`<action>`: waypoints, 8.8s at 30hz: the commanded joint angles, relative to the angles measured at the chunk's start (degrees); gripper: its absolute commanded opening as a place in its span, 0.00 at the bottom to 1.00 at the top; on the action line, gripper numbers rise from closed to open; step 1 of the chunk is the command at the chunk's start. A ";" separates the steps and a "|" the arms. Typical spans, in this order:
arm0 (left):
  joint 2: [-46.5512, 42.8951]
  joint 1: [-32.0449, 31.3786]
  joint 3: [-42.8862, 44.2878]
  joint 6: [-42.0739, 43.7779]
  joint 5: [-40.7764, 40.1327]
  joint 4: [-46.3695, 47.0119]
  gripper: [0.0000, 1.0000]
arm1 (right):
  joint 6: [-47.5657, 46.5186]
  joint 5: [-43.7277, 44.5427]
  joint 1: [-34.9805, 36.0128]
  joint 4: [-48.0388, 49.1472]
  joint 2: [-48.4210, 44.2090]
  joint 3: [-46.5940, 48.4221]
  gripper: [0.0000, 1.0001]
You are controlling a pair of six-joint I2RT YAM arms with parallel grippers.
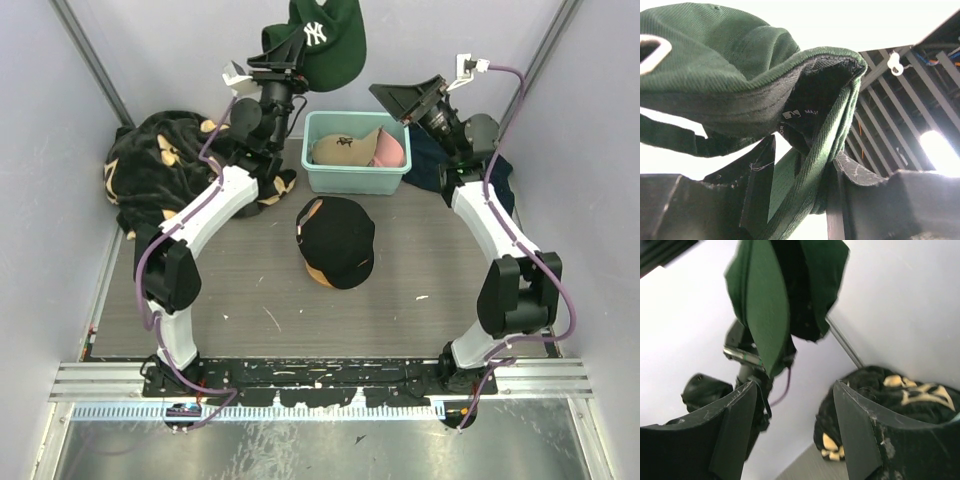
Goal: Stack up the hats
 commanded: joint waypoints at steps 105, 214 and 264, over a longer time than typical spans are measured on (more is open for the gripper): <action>-1.39 -8.95 -1.40 -3.17 -20.11 4.73 0.02 | 14.33 16.09 9.39 27.05 9.74 6.76 0.31; -17.31 17.71 -45.21 21.58 77.65 -7.53 0.91 | 64.35 -9.14 -9.09 19.80 -4.68 -6.35 0.01; -8.83 13.49 -27.89 68.25 68.54 -65.99 0.60 | 60.28 -10.84 -9.71 17.66 -8.63 -10.82 0.01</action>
